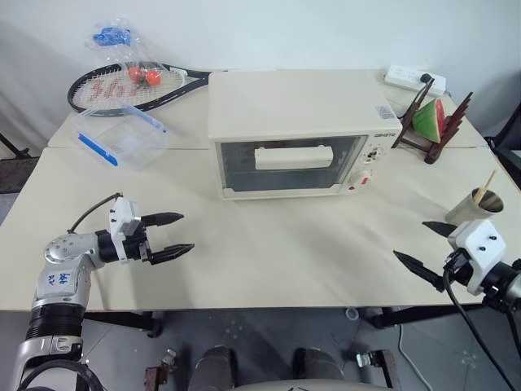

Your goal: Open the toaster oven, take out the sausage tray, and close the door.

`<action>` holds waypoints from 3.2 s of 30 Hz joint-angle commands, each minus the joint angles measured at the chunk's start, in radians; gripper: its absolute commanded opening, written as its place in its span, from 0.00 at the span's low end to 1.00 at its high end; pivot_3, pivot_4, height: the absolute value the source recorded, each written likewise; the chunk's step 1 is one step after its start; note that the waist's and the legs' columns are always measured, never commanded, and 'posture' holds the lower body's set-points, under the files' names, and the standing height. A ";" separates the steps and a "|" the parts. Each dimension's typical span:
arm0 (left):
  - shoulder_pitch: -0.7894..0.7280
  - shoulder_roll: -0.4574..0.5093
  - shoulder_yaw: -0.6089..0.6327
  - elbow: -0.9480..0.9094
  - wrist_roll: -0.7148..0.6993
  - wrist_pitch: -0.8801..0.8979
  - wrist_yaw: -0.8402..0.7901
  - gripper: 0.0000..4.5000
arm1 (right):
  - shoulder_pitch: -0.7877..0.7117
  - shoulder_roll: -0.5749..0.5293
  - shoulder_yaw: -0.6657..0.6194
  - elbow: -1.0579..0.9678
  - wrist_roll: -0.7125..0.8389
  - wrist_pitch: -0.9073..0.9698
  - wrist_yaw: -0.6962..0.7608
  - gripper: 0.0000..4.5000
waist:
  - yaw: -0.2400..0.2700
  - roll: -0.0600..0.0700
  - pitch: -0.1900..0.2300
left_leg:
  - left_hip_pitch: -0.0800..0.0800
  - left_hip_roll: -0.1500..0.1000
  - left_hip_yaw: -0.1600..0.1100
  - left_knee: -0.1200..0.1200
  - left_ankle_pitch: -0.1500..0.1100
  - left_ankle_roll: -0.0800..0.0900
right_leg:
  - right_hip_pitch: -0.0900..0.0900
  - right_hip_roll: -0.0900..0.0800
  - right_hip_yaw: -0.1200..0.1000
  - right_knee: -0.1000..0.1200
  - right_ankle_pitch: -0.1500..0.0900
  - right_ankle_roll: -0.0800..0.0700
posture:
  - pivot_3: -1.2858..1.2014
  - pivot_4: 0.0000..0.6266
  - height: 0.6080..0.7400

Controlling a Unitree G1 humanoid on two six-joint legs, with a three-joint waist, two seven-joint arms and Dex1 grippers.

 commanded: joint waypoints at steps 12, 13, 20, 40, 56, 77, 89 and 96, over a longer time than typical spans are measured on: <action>0.022 0.003 0.115 -0.256 -0.162 0.146 0.121 1.00 | -0.279 -0.048 0.138 -0.155 0.180 0.229 0.027 1.00 | -0.009 0.001 0.001 | 0.000 0.001 0.000 0.000 0.000 0.000 | 0.000 0.000 0.001 0.000 0.000 0.000 | 0.52 0.24 1.00; 0.026 0.008 0.123 -0.274 -0.189 0.188 0.127 1.00 | -0.334 -0.043 0.171 -0.131 0.181 0.233 0.035 1.00 | -0.010 0.001 0.001 | 0.000 0.001 0.000 0.000 0.000 0.000 | 0.000 0.000 0.001 0.000 0.000 0.000 | 0.52 0.24 1.00; 0.093 0.000 0.157 -0.403 -0.252 0.231 0.155 1.00 | -0.647 0.009 0.342 0.090 0.162 0.203 0.121 1.00 | -0.024 0.001 0.002 | 0.000 0.001 0.001 0.000 -0.001 0.000 | -0.001 0.000 0.001 -0.001 0.000 0.000 | 0.52 0.24 1.00; 0.140 -0.033 0.186 -0.496 -0.315 0.278 0.275 1.00 | -0.899 0.129 0.512 0.261 0.100 0.093 0.332 1.00 | -0.032 0.005 0.005 | 0.000 0.001 0.003 -0.001 -0.001 -0.001 | -0.003 0.001 0.001 0.000 0.000 0.000 | 0.52 0.24 1.00; -0.083 0.000 0.133 -0.326 -0.331 0.374 0.186 0.37 | -0.712 0.100 0.533 0.076 0.067 0.107 0.297 1.00 | -0.050 0.005 0.005 | 0.001 0.002 0.005 -0.002 -0.002 -0.001 | -0.003 0.001 0.001 -0.001 0.000 0.000 | 0.52 0.24 1.00; -0.270 -0.046 -0.088 -0.101 -0.175 0.351 0.028 0.01 | -0.575 0.084 0.527 -0.085 0.080 0.184 0.206 1.00 | -0.051 0.005 0.005 | 0.001 0.002 0.008 -0.002 -0.002 -0.001 | -0.004 0.001 0.003 -0.001 0.000 0.000 | 0.52 0.24 1.00; -0.283 -0.072 -0.168 -0.064 -0.095 0.299 -0.037 0.01 | -0.422 -0.088 0.492 -0.143 0.043 0.257 0.208 1.00 | -0.032 0.002 0.006 | 0.001 0.002 0.008 0.000 -0.003 0.000 | -0.004 0.001 0.004 -0.001 0.000 0.000 | 0.52 0.24 1.00; -0.305 -0.088 -0.203 -0.032 -0.043 0.255 -0.051 0.01 | -0.375 -0.221 0.501 -0.092 -0.028 0.256 0.244 1.00 | -0.016 0.001 0.007 | 0.000 0.002 0.008 0.001 -0.003 0.000 | -0.004 0.001 0.004 -0.001 0.000 0.000 | 0.52 0.24 1.00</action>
